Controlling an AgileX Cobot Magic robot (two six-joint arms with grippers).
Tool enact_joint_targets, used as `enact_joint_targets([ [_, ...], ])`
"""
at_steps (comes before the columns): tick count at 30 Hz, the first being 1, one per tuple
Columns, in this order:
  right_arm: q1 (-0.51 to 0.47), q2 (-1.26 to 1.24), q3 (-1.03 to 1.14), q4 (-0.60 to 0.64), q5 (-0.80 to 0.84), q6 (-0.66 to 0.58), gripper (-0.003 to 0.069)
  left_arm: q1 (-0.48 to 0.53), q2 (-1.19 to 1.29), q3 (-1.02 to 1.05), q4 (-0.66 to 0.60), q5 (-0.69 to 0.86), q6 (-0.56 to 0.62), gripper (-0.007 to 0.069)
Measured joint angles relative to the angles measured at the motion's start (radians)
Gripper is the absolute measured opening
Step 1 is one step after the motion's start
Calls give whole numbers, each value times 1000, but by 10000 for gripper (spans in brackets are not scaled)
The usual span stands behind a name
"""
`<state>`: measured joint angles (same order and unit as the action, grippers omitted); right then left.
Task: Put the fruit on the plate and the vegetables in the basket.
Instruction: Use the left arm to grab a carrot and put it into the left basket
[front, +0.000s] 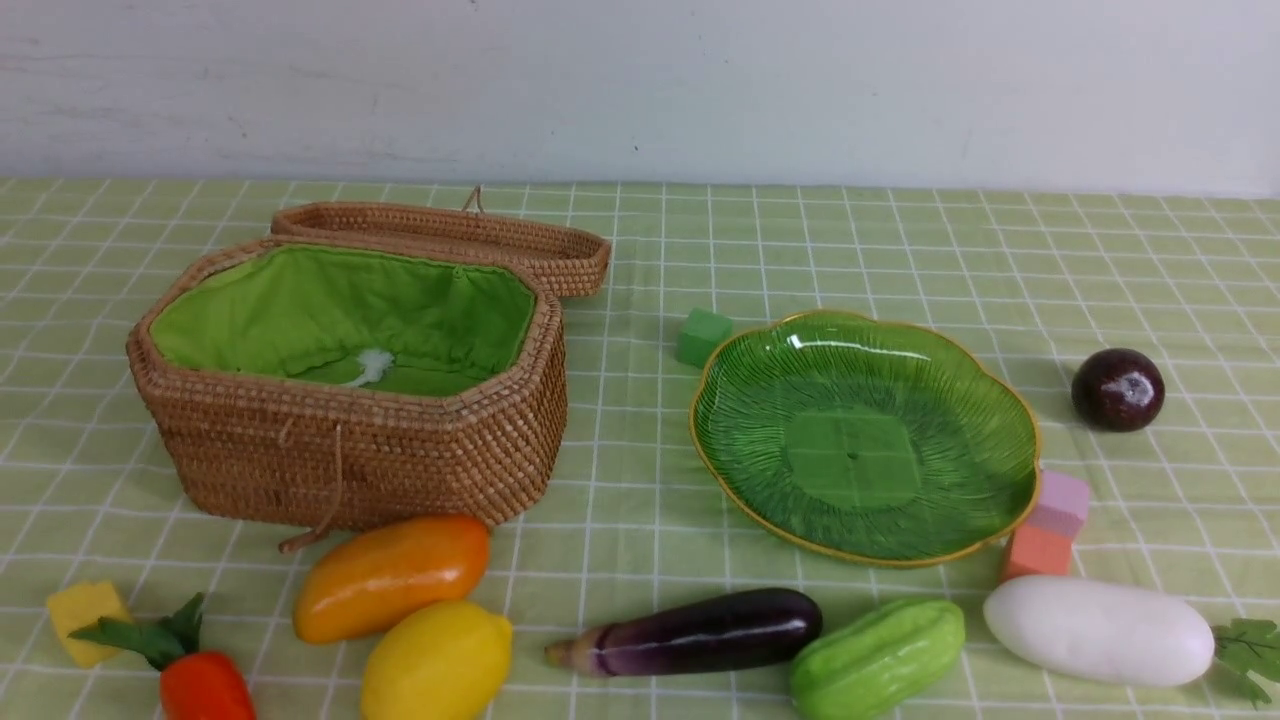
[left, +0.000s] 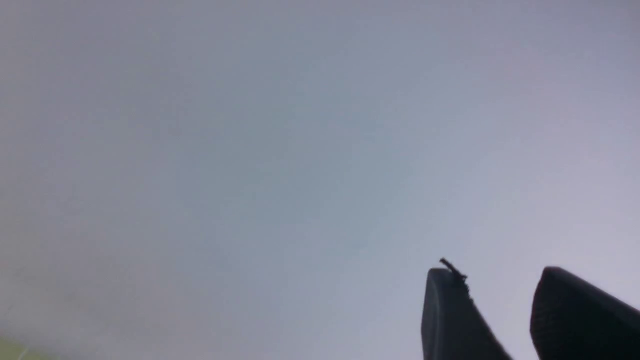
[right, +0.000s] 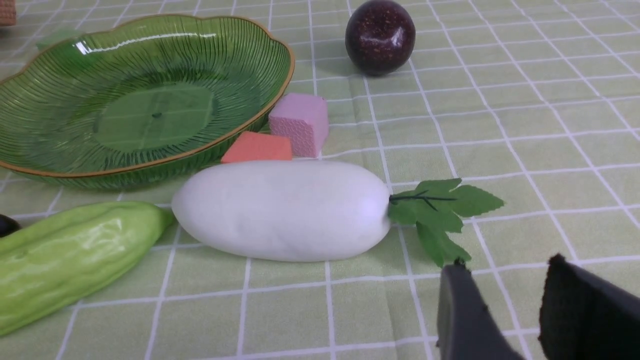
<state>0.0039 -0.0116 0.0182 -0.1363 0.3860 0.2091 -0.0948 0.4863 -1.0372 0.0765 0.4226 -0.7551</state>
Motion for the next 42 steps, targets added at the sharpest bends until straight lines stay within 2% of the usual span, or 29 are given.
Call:
enact_joint_targets([
  [2,0,0,0,0,0,0,242,0,125,-101,18,233,1,239],
  [4,0,0,0,0,0,0,242,0,208,-132,46,388,8,239],
  [9,0,0,0,0,0,0,242,0,365,-143,54,541,7,239],
  [15,0,0,0,0,0,0,242,0,603,-143,-172,799,45,239],
  [19,0,0,0,0,0,0,242,-2,719,-141,-232,813,74,239],
  [22,0,0,0,0,0,0,242,-31,753,-119,-235,808,49,239],
  [29,0,0,0,0,0,0,242,-245,762,90,-43,775,-218,239],
  [33,0,0,0,0,0,0,242,-311,784,198,-4,700,-320,239],
  [42,0,0,0,0,0,0,242,-313,907,225,22,574,-328,239],
])
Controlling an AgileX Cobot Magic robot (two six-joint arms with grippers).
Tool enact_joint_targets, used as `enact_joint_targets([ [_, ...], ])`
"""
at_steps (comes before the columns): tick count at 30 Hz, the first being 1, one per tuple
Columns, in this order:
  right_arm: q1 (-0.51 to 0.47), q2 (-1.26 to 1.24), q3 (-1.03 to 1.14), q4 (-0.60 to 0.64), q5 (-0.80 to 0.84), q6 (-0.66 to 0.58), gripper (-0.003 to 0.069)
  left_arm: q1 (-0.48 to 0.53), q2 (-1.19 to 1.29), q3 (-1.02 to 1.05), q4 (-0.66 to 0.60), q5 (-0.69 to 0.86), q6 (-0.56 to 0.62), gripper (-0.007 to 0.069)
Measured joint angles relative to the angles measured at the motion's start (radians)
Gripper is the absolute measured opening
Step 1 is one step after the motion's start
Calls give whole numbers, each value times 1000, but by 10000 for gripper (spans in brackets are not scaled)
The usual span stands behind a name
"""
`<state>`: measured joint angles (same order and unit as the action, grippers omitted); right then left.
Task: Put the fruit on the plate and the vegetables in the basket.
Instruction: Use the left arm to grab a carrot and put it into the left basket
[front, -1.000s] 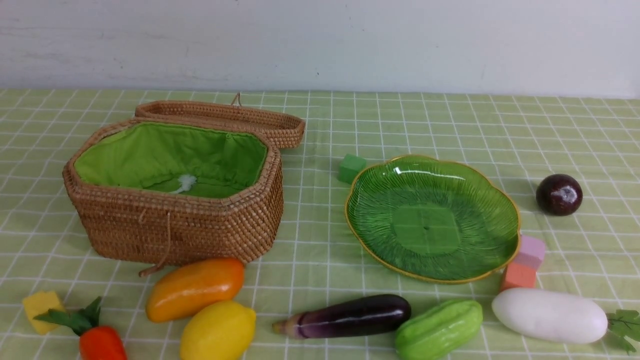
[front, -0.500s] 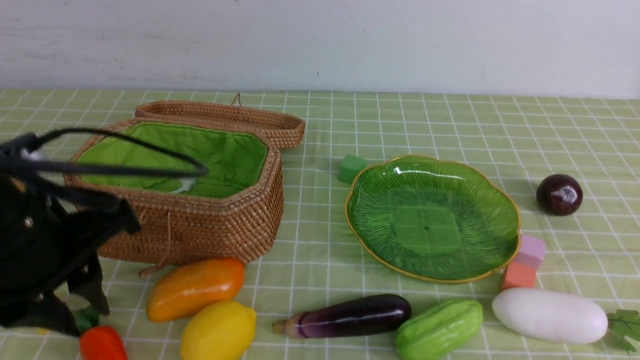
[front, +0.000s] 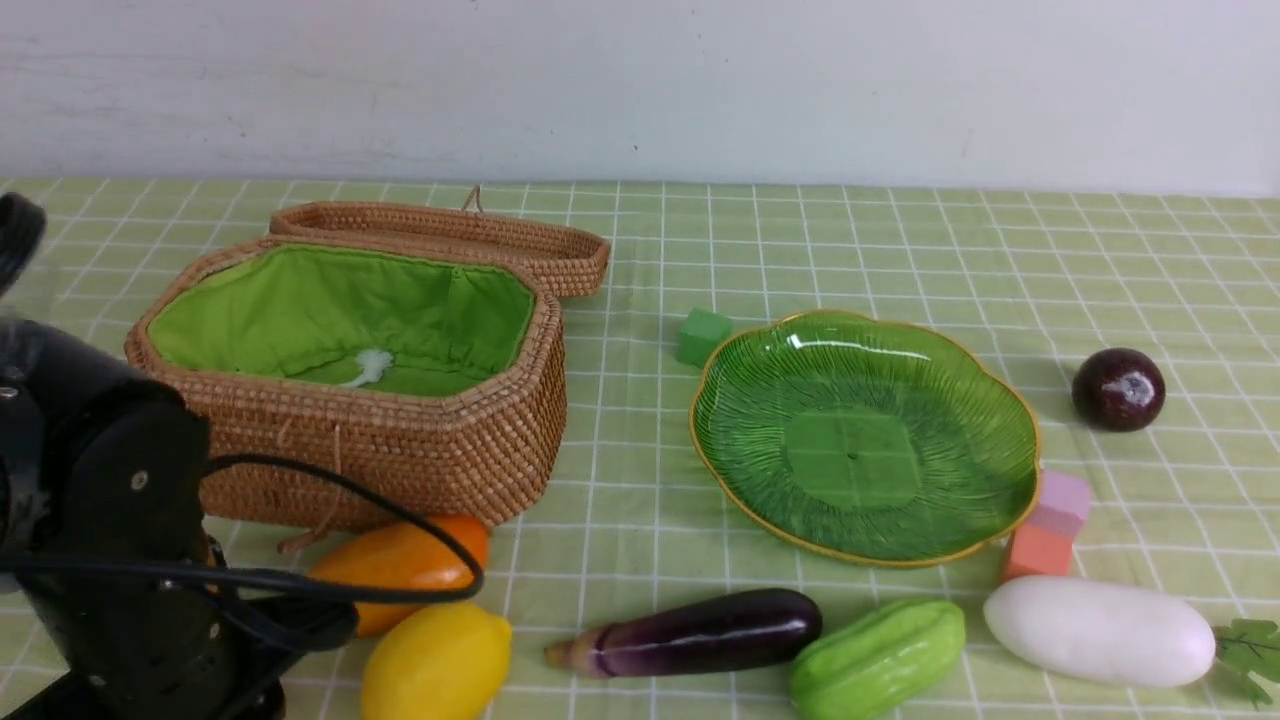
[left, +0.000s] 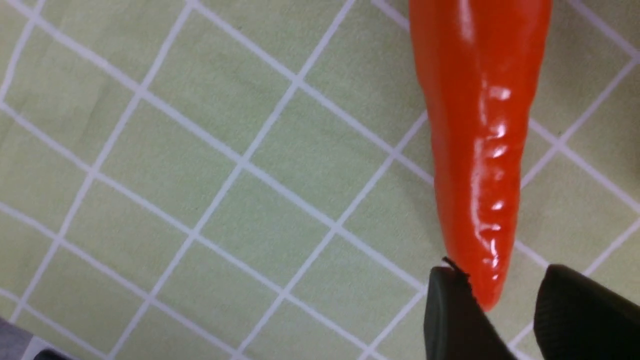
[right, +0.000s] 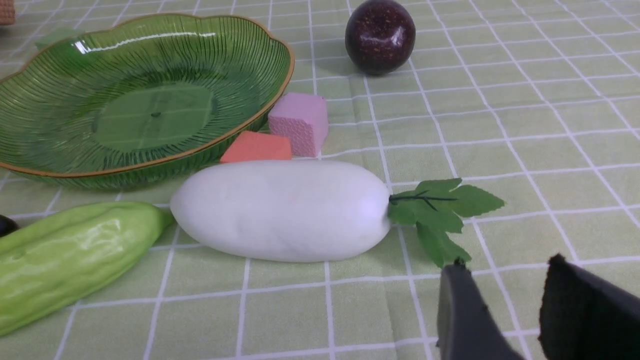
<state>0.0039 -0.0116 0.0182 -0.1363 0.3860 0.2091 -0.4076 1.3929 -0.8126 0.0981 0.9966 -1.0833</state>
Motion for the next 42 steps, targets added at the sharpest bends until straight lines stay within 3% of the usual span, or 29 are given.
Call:
enact_joint_targets([
  [8,0,0,0,0,0,0,242,0,12,-15,-19,-34,71,272],
  [14,0,0,0,0,0,0,242,0,-5,-76,-41,-2,260,298],
  [18,0,0,0,0,0,0,242,0,-11,-108,-32,-10,307,299],
  [26,0,0,0,0,0,0,242,0,-12,-115,-32,19,161,313],
  [31,0,0,0,0,0,0,242,0,-12,-115,-32,64,151,362],
  [36,0,0,0,0,0,0,242,0,-15,-115,-20,117,163,471],
  [42,0,0,0,0,0,0,242,-2,-82,-73,35,136,145,505],
])
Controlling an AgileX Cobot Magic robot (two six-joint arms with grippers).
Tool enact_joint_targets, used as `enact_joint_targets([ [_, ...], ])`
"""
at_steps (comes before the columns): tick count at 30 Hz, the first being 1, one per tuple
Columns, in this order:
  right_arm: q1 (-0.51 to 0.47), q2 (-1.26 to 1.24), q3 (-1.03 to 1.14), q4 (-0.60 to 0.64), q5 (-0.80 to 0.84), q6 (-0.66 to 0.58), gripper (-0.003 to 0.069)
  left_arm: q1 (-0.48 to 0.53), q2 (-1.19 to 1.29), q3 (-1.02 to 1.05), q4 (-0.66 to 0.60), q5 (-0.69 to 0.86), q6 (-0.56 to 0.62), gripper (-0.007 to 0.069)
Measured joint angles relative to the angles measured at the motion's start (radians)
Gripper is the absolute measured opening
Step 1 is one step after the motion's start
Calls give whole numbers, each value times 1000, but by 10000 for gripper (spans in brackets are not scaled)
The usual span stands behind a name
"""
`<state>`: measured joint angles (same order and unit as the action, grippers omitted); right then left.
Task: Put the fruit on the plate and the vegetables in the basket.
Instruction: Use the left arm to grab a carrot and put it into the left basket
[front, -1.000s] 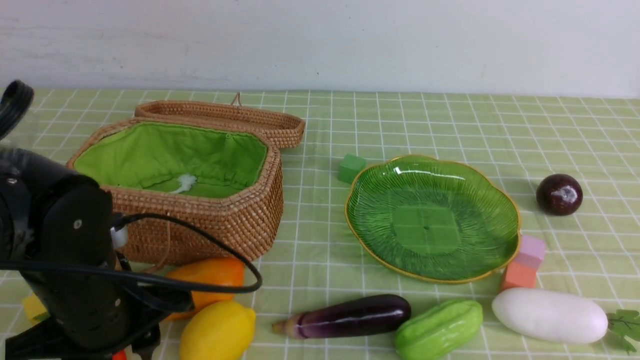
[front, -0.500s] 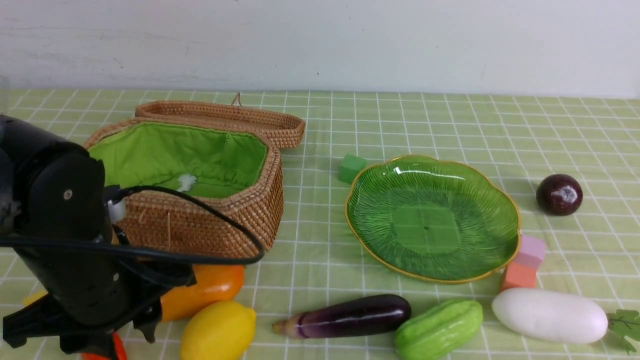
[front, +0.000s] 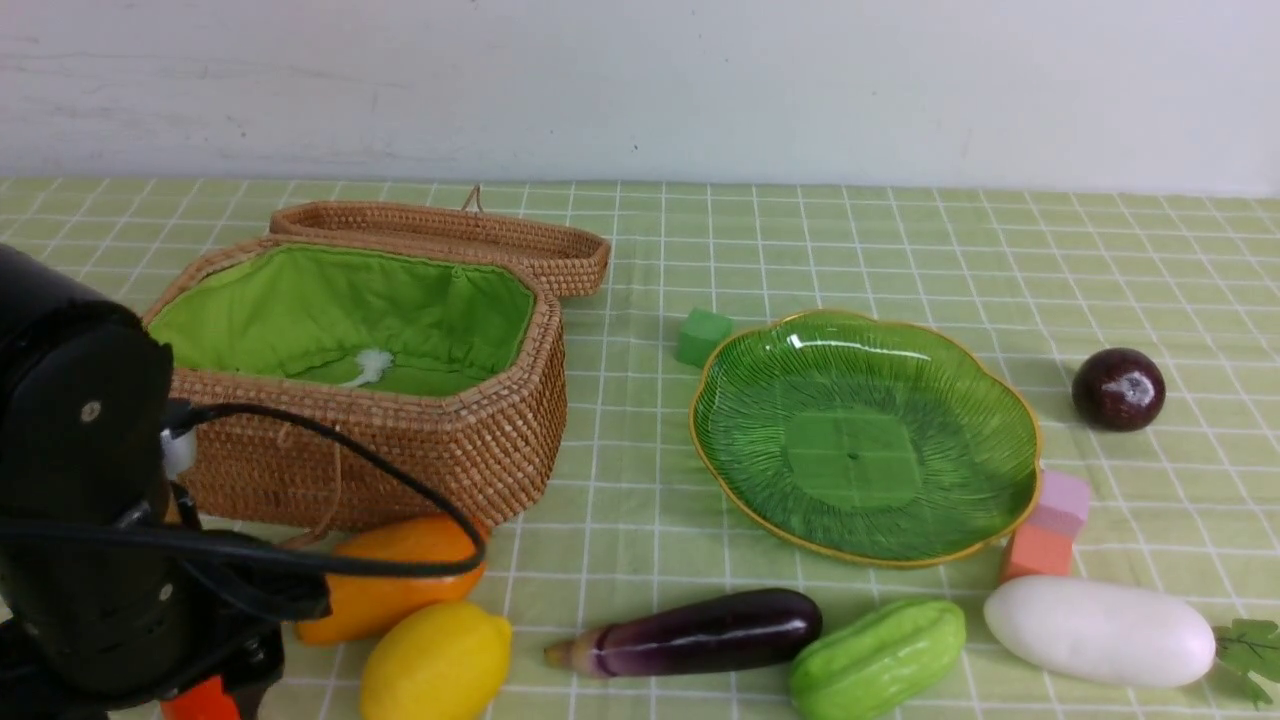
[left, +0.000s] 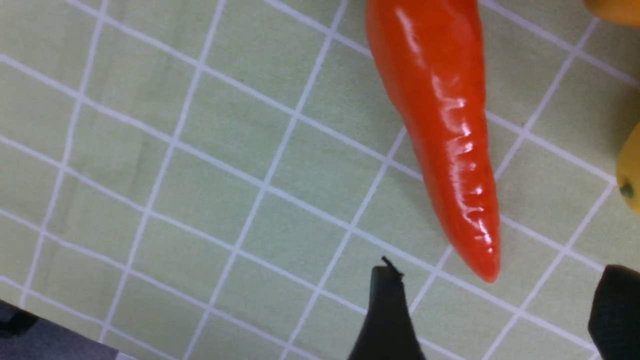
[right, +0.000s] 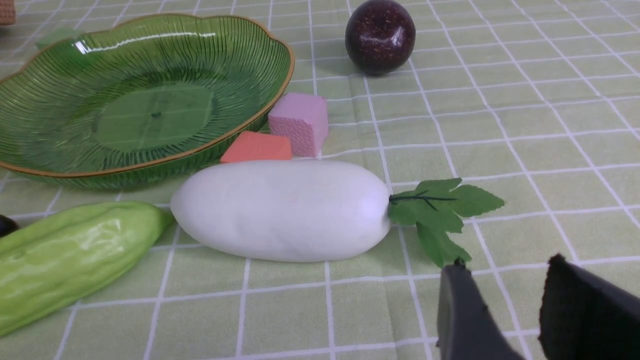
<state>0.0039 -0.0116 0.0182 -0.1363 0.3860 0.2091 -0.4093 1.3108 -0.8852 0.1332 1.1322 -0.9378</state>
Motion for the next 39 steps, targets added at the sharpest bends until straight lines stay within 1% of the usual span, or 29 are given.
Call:
enact_joint_targets([
  [2,0,0,0,0,0,0,242,0,-47,42,-6,-41,-7,506],
  [4,0,0,0,0,0,0,242,0,-71,79,-39,-102,-11,506],
  [8,0,0,0,0,0,0,242,0,-59,116,-98,-213,-53,506],
  [12,0,0,0,0,0,0,242,0,-15,117,-82,-257,-63,506],
  [14,0,0,0,0,0,0,242,11,27,117,-76,-269,-29,506],
  [17,0,0,0,0,0,0,242,64,62,117,-118,-278,16,506],
  [21,0,0,0,0,0,0,242,218,79,118,-197,-303,113,506],
  [25,0,0,0,0,0,0,242,307,79,118,-208,-318,165,506],
  [27,0,0,0,0,0,0,242,325,79,118,-208,-332,180,506],
  [32,0,0,0,0,0,0,242,329,83,118,-228,-383,218,506],
  [39,0,0,0,0,0,0,242,329,164,118,-225,-407,229,506],
])
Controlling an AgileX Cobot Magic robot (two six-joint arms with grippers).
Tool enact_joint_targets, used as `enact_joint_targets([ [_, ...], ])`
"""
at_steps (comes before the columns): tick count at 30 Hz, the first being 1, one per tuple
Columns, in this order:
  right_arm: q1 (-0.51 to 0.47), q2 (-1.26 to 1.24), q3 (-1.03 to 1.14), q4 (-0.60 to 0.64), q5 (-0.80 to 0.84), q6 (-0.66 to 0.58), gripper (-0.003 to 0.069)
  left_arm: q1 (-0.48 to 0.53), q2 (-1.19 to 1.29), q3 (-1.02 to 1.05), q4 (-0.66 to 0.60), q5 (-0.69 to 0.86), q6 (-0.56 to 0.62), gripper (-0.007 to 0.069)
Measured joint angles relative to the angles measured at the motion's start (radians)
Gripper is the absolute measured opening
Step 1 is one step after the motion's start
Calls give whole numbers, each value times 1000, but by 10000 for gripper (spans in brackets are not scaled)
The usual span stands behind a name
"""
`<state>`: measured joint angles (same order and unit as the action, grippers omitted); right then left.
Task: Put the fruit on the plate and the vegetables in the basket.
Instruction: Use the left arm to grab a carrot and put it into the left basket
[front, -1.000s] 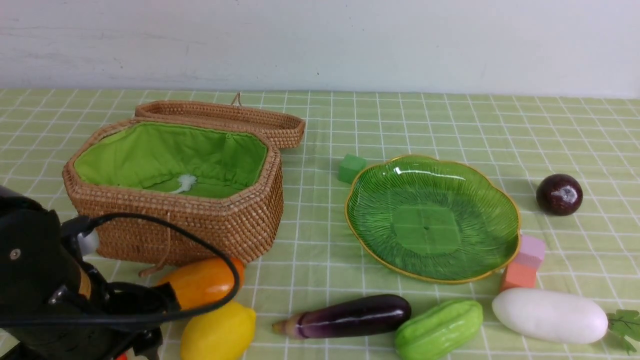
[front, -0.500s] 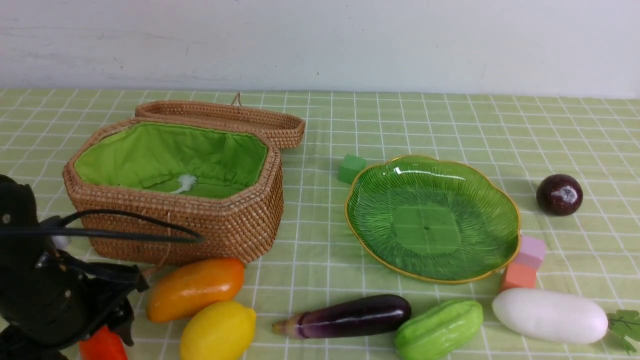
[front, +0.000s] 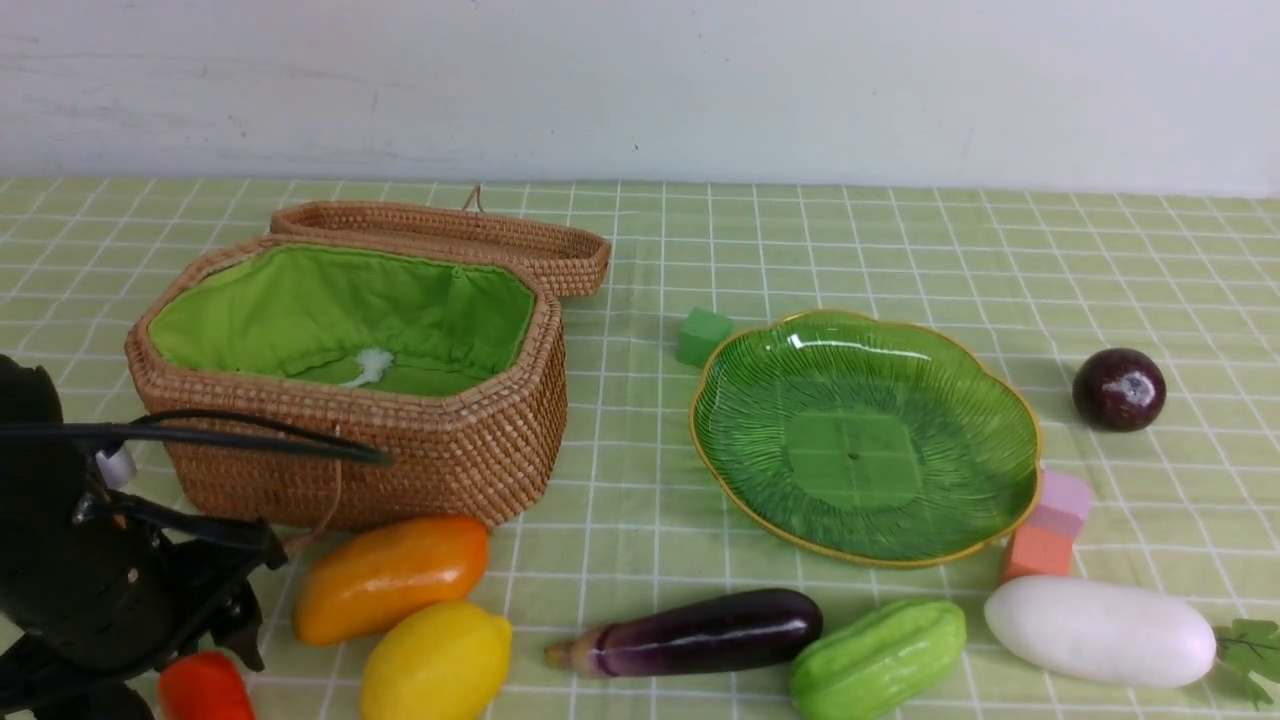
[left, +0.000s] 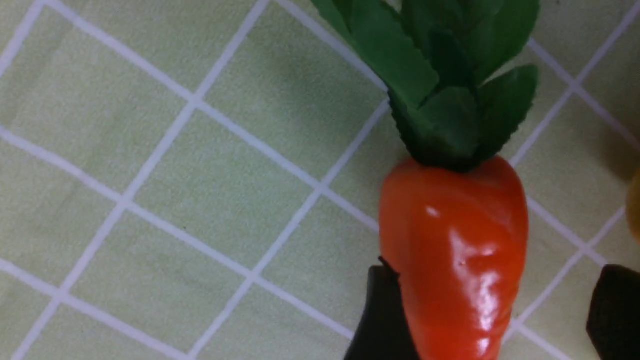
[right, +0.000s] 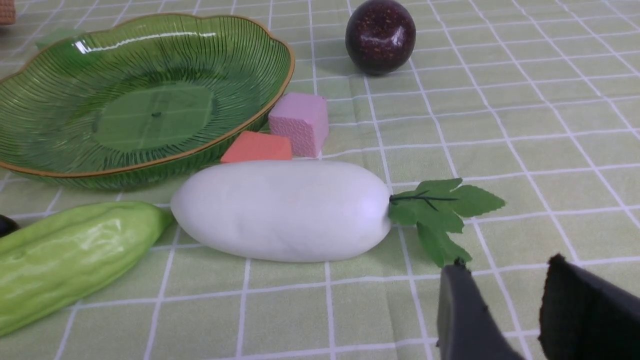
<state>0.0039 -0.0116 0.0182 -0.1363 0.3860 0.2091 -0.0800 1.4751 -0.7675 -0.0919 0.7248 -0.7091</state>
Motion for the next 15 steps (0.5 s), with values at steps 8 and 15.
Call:
enact_joint_targets([
  [8,0,0,0,0,0,0,242,0,104,0,0,-33,0,491],
  [15,0,0,0,0,0,0,242,0,108,0,-16,-36,2,379],
])
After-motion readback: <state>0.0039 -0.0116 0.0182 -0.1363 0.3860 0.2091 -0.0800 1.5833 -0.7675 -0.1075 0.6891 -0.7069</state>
